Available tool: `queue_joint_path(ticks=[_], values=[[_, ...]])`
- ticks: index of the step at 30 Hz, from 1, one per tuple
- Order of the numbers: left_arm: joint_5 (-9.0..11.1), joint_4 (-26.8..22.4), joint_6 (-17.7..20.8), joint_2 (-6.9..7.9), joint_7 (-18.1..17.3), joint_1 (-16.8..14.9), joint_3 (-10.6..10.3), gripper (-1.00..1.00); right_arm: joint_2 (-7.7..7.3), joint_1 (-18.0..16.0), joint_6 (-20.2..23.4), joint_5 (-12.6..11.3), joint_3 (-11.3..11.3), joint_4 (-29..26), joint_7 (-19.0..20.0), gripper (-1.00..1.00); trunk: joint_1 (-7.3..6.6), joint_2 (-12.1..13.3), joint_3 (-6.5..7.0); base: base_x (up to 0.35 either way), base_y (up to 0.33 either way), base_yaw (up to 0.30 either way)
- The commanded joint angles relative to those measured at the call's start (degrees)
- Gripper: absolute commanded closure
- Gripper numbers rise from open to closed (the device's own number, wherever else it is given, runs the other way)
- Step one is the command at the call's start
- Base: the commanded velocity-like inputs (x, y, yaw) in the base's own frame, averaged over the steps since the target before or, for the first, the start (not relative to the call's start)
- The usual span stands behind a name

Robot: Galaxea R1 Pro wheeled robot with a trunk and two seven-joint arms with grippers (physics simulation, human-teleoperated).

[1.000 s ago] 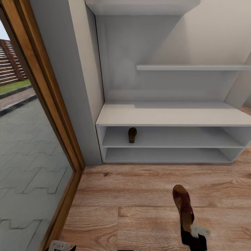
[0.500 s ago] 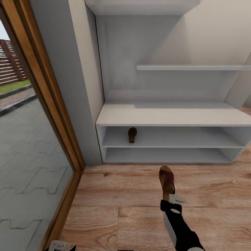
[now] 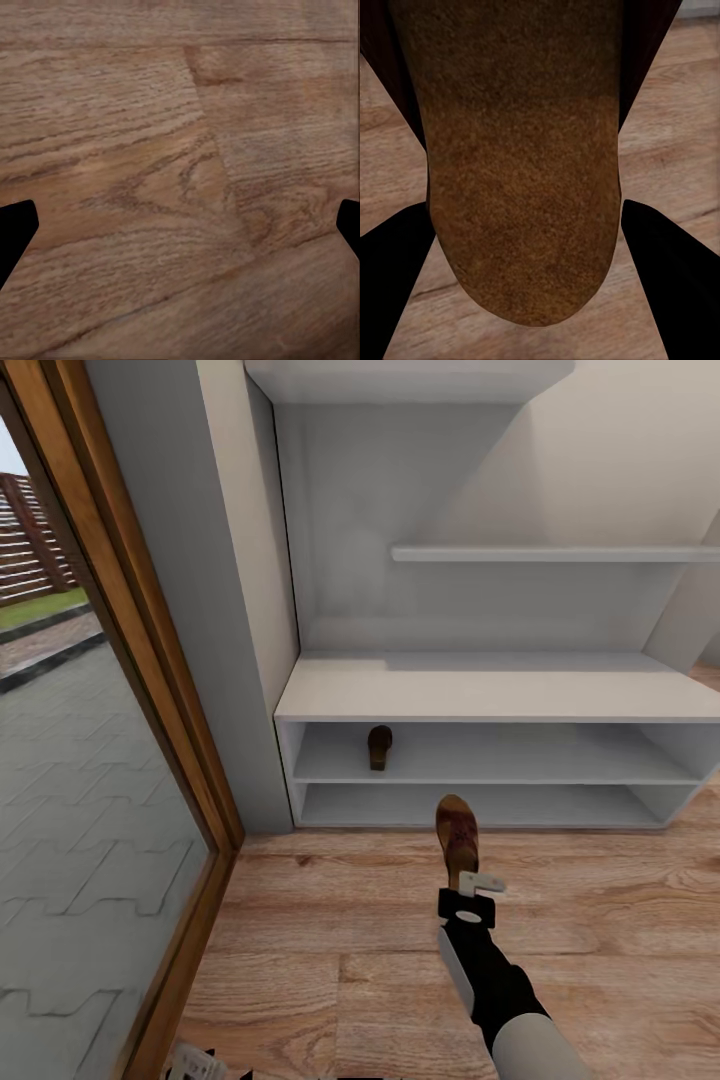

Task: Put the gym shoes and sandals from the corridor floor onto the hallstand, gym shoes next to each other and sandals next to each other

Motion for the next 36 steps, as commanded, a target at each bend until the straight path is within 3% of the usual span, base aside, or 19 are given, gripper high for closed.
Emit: queue_joint_path(ticks=[1,9,15,21,25,27,34,36], values=[[0.34,0.22,0.00,0.02,-0.45,-0.04,0.12,-1.00,0.04,-0.03,0.32,0.10,-0.09,0.01,-0.06,1.00,-0.01,-0.02,-0.05,0.000,0.000,0.000],[-0.31,0.38,-0.03,-0.44,-0.52,-0.01,0.08,-1.00,0.04,-0.03,0.31,0.18,-0.09,0.10,0.01,1.00,-0.01,-0.02,-0.05,0.000,0.000,0.000],[-4.22,0.38,-0.02,-2.68,-0.43,-0.03,0.05,-1.00,0.04,-0.03,0.40,0.12,-0.14,0.11,0.02,1.00,-0.01,-0.02,-0.10,0.000,0.000,0.021],[-6.02,0.38,-0.02,-3.27,-0.11,-0.04,0.17,-1.00,0.04,-0.03,1.03,0.16,-0.08,0.09,-0.02,1.00,-0.01,-0.02,-0.46,0.000,0.000,0.130],[-6.30,0.38,-0.02,-3.36,-0.09,-0.04,0.19,-1.00,0.04,-0.03,5.57,0.11,-0.14,-0.18,-0.05,1.00,-0.01,-0.02,-0.75,0.000,0.000,0.153],[-6.38,0.38,-0.02,-3.42,-0.08,-0.04,0.16,-1.00,0.04,-0.03,10.01,0.04,-0.17,-1.05,-0.06,1.00,-0.01,-0.02,-0.89,0.000,0.000,0.157],[-6.39,0.38,-0.02,-3.47,-0.08,-0.04,0.15,-1.00,0.04,-0.03,13.60,0.01,-0.18,-6.96,-0.06,1.00,-0.01,-0.02,-1.24,0.000,0.000,0.105],[-6.35,0.38,-0.02,-3.48,-0.06,-0.04,0.15,-1.00,0.04,-0.03,16.45,0.01,-0.14,-8.06,-0.06,1.00,-0.01,-0.02,-1.26,0.000,0.000,0.019]])
